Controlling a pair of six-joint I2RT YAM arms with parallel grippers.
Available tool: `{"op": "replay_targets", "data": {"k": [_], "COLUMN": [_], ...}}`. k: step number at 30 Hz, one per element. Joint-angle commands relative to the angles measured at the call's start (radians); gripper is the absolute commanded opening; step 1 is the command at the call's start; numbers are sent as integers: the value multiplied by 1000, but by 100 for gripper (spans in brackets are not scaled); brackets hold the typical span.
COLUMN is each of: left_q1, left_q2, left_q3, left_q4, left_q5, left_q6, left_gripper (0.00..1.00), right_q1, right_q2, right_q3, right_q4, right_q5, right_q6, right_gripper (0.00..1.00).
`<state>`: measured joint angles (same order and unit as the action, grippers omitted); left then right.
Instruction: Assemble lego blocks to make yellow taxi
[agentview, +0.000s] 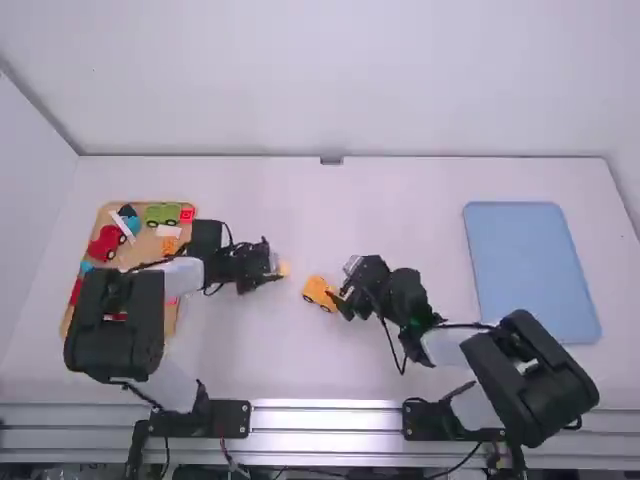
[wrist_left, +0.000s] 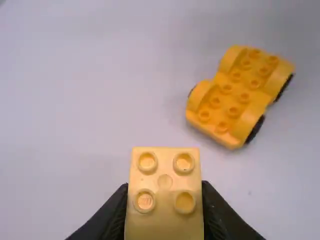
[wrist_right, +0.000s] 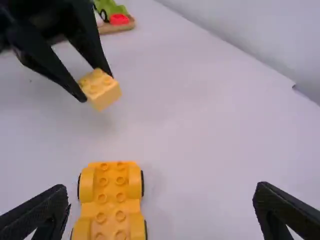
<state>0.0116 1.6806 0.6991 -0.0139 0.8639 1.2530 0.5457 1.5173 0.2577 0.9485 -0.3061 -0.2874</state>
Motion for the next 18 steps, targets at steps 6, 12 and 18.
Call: {"op": "replay_targets", "data": {"k": [6,12,18], "left_q1": [-54,-99,-130], "left_q2": [-10,-8,-1], "left_q3": [145,235,246], "left_q4": [-144,-313,-305], "left_q5": [45,63,59], "left_q6": [-2,91,73], "left_gripper": [29,27,27], "right_q1": [78,64,90], "right_q2": [6,19,117], "right_q3": [13,-30,-51], "right_q4": [-56,-51,89], "right_q5": [107,138,134], "right_q6": [46,129,134], "right_gripper": [98,98,98]}}
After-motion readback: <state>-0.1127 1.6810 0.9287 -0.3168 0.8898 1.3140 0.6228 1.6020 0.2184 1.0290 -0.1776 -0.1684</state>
